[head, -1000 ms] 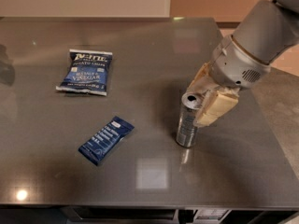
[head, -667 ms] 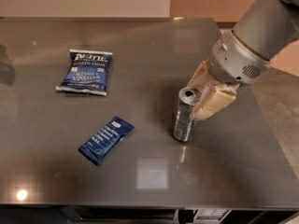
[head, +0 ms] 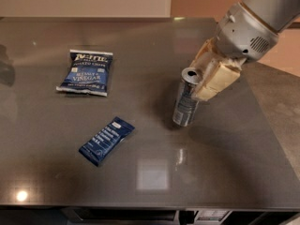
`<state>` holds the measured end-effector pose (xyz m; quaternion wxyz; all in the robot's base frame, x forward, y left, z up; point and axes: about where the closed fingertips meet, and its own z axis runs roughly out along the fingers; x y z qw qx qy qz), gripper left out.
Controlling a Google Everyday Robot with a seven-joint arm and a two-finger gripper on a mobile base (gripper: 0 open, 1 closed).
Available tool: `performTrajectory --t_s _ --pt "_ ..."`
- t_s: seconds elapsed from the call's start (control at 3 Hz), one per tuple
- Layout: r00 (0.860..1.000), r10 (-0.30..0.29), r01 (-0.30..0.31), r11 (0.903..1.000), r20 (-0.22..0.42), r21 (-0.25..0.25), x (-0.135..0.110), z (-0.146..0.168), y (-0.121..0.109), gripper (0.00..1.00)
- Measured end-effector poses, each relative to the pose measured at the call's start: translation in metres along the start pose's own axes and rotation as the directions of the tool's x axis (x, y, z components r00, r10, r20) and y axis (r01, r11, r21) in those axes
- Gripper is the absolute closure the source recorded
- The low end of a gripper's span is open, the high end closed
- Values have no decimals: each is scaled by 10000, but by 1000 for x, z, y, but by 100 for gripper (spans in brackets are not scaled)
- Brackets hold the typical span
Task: Pick redbull can
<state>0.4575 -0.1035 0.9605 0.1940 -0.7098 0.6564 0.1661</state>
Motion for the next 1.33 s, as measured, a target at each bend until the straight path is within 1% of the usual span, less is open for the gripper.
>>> performTrajectory --t_s 0.33,0.67,1.0,1.33 --pt "9998 -189 186 9994 102 287 -9 -22 -14 100" --pt "9984 -540 528 9964 168 667 -21 -43 -23 100" --pt "9984 -561 546 9900 74 1303 -23 -54 -32 100" --pt "9982 -590 566 9876 122 1463 -26 -55 -35 100"
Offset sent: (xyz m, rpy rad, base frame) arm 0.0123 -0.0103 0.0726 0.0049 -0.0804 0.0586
